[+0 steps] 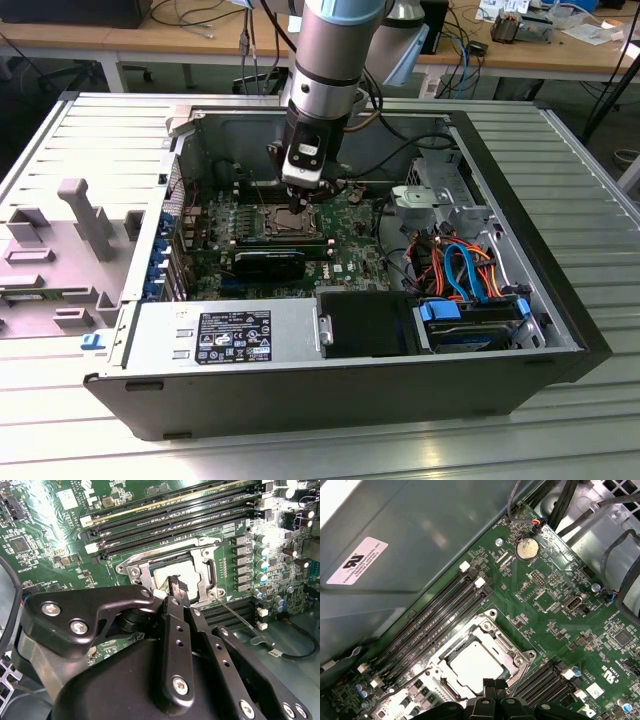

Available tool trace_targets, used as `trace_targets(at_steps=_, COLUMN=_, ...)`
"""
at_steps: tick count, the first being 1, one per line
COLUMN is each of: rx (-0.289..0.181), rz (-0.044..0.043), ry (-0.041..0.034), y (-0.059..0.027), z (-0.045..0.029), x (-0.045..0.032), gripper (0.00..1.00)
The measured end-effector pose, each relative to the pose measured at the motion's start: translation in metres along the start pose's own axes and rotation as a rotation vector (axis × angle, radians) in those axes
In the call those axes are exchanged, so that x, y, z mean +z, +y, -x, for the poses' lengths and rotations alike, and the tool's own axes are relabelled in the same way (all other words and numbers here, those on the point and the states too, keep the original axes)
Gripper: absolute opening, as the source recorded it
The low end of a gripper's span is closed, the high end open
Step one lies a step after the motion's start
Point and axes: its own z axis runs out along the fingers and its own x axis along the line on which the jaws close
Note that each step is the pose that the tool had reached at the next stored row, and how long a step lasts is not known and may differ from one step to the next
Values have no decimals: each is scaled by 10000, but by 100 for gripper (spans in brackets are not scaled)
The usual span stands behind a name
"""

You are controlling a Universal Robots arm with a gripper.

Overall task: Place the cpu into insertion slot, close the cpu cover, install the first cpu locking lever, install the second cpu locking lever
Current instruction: 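Install the first cpu locking lever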

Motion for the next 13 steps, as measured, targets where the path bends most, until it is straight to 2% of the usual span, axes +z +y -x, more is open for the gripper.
trace_targets(at_steps=13, rx=-316, rz=-32, ry=-26, y=0, z=0, x=0, gripper=11)
